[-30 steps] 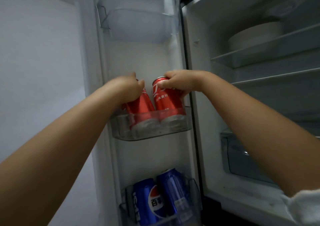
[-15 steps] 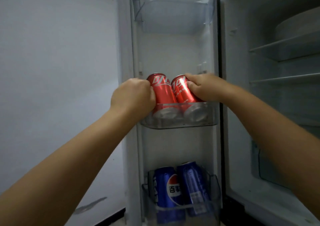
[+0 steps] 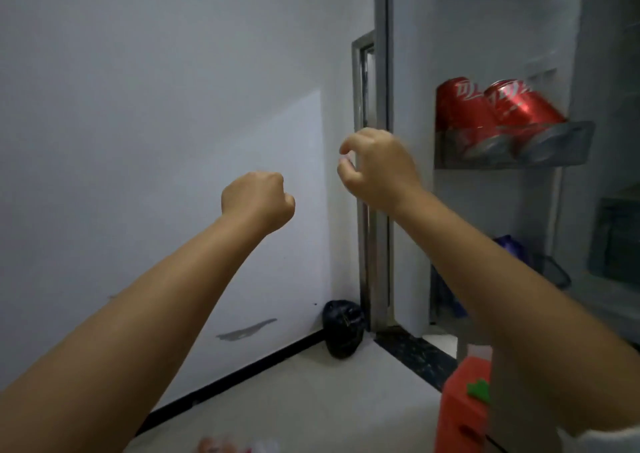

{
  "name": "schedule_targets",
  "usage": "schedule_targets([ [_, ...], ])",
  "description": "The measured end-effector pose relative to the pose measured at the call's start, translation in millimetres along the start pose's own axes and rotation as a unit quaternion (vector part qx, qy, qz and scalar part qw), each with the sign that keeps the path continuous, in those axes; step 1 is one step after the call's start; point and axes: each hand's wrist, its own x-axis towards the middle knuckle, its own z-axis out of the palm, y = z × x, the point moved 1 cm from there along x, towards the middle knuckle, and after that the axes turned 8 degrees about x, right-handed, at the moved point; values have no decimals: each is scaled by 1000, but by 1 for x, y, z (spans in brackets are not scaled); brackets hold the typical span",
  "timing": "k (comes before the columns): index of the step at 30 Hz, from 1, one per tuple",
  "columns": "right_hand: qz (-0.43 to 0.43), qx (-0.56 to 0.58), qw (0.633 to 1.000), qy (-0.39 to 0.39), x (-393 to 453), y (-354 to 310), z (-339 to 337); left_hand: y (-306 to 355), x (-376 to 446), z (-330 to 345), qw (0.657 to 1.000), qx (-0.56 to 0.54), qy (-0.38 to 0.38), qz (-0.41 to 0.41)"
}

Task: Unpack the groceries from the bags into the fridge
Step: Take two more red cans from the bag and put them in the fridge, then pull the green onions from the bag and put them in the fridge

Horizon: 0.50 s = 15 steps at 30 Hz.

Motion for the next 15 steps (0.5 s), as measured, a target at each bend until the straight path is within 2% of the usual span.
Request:
schedule_targets([
  [7,72,83,985,-136,-32,-73,164,-133,-45,90,985,59,-161,-31],
  [15,150,105,929,-322,-78,-61,375,-240,-49,255,949,81,-299,-58],
])
